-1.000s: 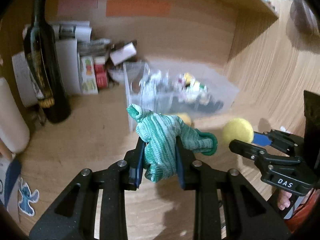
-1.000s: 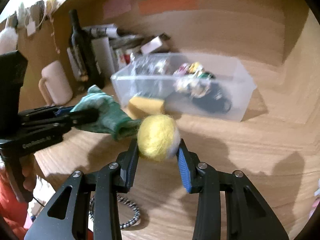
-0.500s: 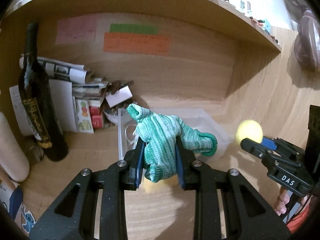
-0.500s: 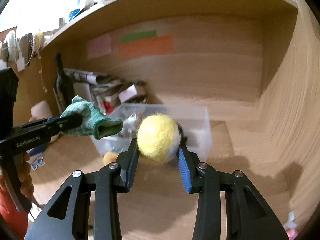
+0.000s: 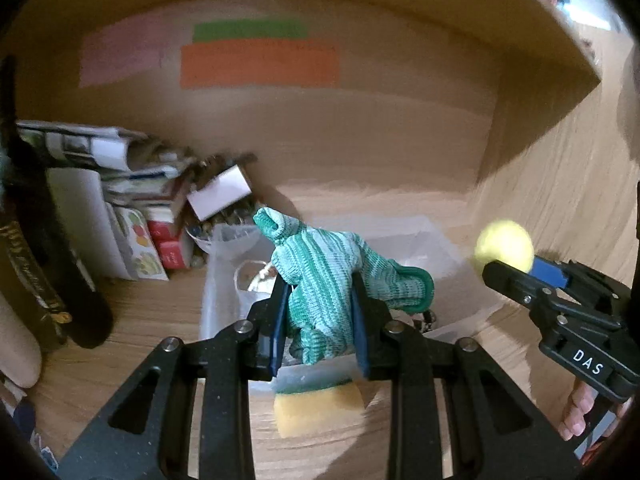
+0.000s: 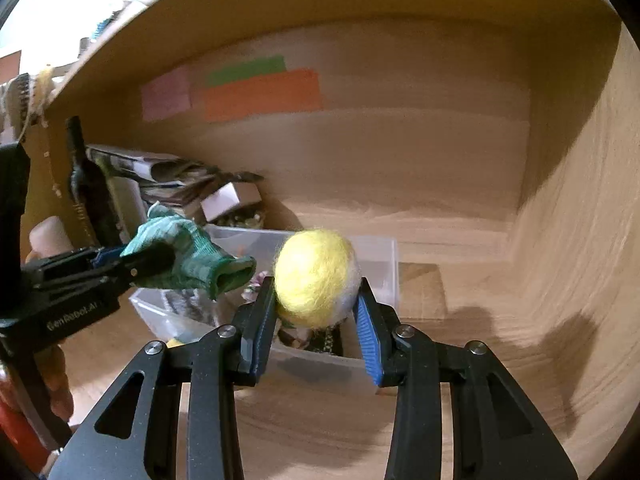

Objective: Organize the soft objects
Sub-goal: 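Lower the glove and felt ball into the clear box and open both tools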

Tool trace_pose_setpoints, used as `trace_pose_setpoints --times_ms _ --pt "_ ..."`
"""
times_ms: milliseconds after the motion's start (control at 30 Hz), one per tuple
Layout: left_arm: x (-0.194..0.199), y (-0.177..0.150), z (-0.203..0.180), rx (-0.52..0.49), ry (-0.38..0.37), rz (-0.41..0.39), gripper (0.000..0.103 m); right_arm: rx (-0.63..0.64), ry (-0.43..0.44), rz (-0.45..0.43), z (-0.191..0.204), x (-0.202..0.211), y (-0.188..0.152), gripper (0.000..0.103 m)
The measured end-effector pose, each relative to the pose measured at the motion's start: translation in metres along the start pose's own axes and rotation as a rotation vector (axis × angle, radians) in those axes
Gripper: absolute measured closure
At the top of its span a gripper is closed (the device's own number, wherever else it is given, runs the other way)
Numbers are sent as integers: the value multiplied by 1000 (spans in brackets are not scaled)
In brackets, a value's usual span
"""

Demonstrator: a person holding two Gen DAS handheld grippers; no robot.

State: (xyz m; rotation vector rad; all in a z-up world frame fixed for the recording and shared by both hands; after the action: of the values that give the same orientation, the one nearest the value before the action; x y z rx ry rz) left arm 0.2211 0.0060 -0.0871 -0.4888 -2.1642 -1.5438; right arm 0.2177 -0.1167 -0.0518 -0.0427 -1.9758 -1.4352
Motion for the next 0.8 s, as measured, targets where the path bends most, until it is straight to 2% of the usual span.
trace_pose_setpoints --times_ms 300,567,633,700,767,800 --pt "-40 -12 -9 -58 50 81 75 -42 21 104 -9 -40 -18 68" --pt "-48 -16 -8 -85 46 120 75 6 26 157 -1 -52 -25 68" --pt "-47 -17 -10 -99 46 125 69 14 27 160 -1 -54 -25 68" --pt "-45 -19 -12 -110 42 131 59 23 26 164 -1 -53 -26 67" --pt "-41 -19 -14 -115 41 130 53 31 23 168 0 -55 -24 63" --pt "-38 -18 -14 -118 45 125 53 34 17 168 0 -54 -24 57"
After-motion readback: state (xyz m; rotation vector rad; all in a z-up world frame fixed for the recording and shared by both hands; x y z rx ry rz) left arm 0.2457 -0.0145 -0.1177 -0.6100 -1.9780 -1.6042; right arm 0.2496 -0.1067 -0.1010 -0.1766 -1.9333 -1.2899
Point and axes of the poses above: each gripper's, at about its wrist camera, not at the fingertips, and x roughly against the way its jaws point, z to its left, y to its top, the point moved 7 cm from there along -x, roughly the way its jaws point, and after that the axes turned 14 degrees about x, right-handed, at the moved point
